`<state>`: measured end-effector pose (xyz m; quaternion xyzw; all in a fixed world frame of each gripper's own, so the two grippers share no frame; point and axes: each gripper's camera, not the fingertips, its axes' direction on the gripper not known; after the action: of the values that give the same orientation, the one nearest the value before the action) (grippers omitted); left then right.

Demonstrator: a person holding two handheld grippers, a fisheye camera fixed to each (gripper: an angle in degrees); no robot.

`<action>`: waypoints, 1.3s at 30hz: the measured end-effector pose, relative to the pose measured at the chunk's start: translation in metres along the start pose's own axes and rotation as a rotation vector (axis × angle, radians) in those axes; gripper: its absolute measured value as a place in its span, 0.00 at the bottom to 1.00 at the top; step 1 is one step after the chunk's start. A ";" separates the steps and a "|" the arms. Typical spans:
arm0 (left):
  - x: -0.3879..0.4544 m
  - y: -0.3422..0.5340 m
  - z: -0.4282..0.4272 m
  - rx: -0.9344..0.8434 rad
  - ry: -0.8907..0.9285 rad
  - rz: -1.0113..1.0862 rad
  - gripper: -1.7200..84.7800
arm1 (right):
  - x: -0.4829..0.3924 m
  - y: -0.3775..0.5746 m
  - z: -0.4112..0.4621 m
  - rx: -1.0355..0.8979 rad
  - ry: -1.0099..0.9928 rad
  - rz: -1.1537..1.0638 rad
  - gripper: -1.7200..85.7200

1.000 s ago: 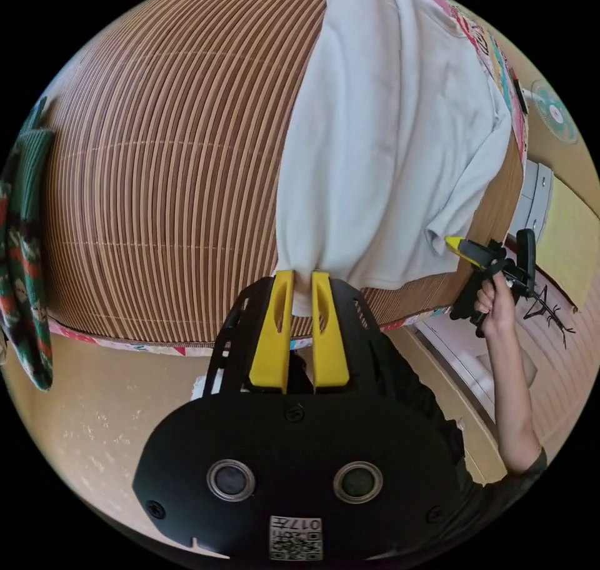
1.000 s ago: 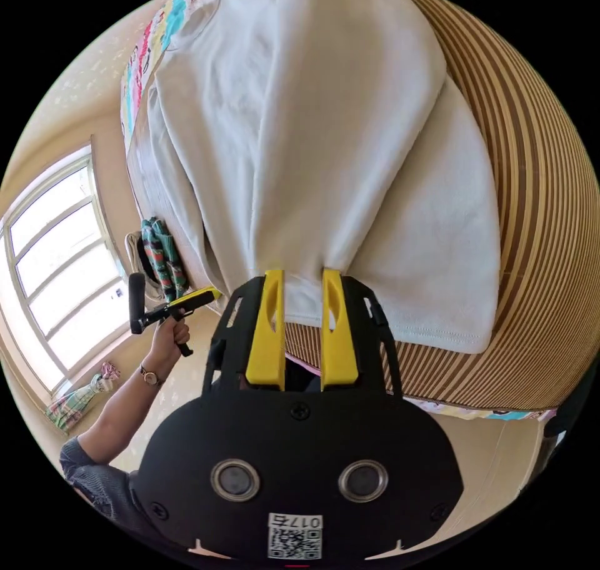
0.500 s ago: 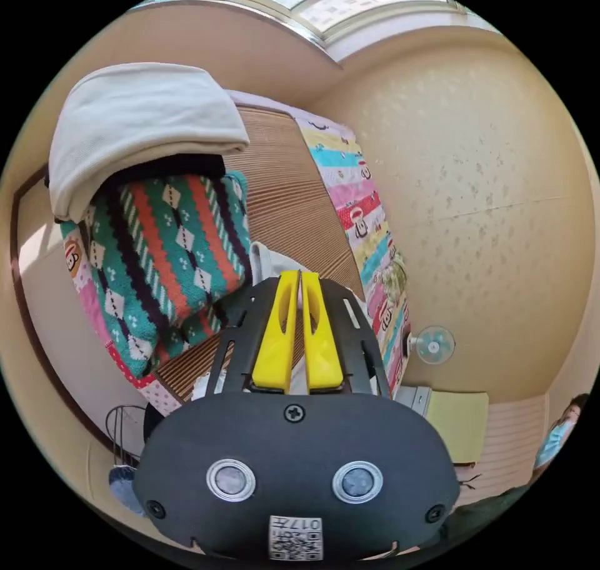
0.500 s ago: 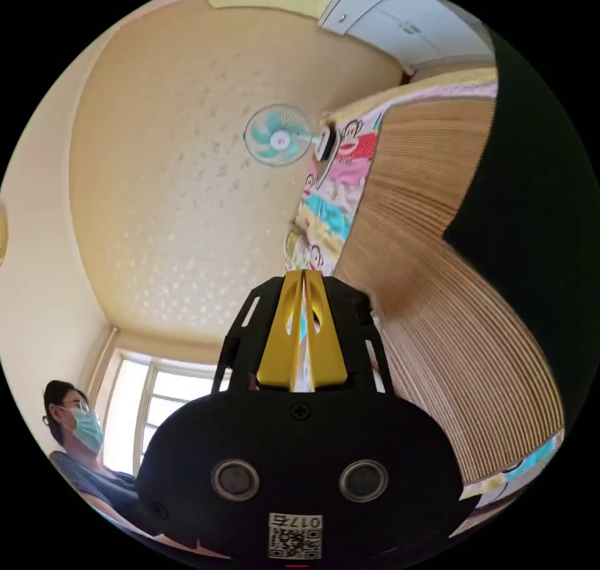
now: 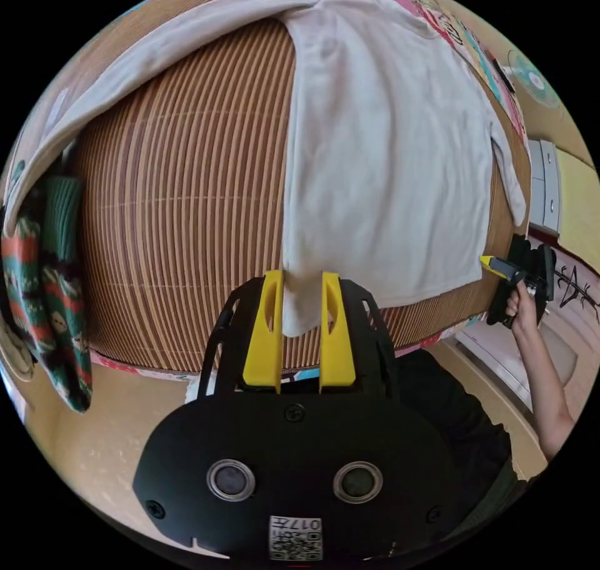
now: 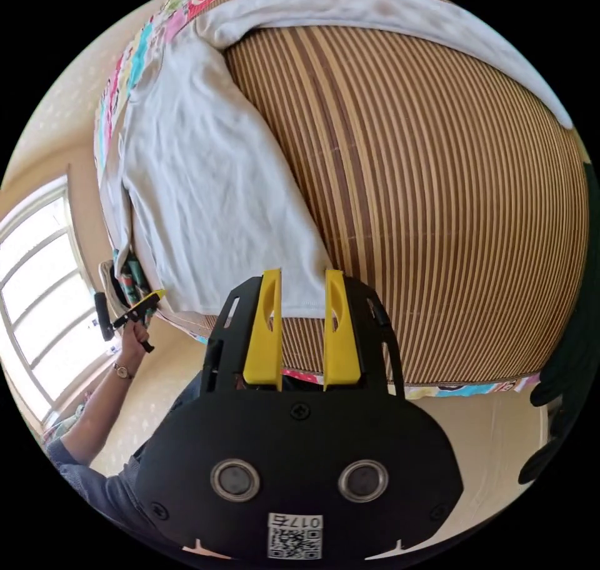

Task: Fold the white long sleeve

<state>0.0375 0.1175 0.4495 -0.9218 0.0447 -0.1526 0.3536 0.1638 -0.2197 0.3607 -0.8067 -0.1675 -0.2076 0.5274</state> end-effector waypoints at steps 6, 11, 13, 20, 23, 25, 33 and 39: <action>0.011 0.000 0.021 -0.153 -0.124 0.203 0.07 | 0.000 0.019 -0.001 -0.070 0.155 -0.058 0.05; -0.023 0.058 0.046 -0.325 -0.022 0.151 0.07 | 0.036 0.067 0.019 -0.195 0.161 0.039 0.04; -0.056 0.088 0.036 -0.259 0.075 0.036 0.08 | 0.051 0.085 0.013 -0.150 0.038 0.090 0.04; -0.228 0.123 -0.097 0.410 0.443 -0.507 0.11 | 0.101 0.129 -0.024 0.081 -0.307 0.269 0.03; -0.316 0.137 -0.129 0.716 0.703 -0.748 0.14 | 0.105 0.131 -0.022 0.079 -0.301 0.281 0.03; -0.366 0.129 -0.126 0.744 0.810 -0.869 0.16 | 0.104 0.133 -0.019 0.079 -0.309 0.281 0.03; -0.424 0.113 -0.073 0.630 0.892 -1.098 0.16 | 0.088 0.140 0.013 0.045 -0.410 0.232 0.02; -0.443 0.167 -0.044 0.827 1.158 -1.092 0.08 | 0.091 0.144 0.027 0.026 -0.460 0.169 0.02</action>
<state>-0.3930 0.0497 0.2588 -0.3919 -0.2872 -0.7445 0.4578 0.3163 -0.2458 0.2847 -0.8370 -0.2176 0.0285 0.5012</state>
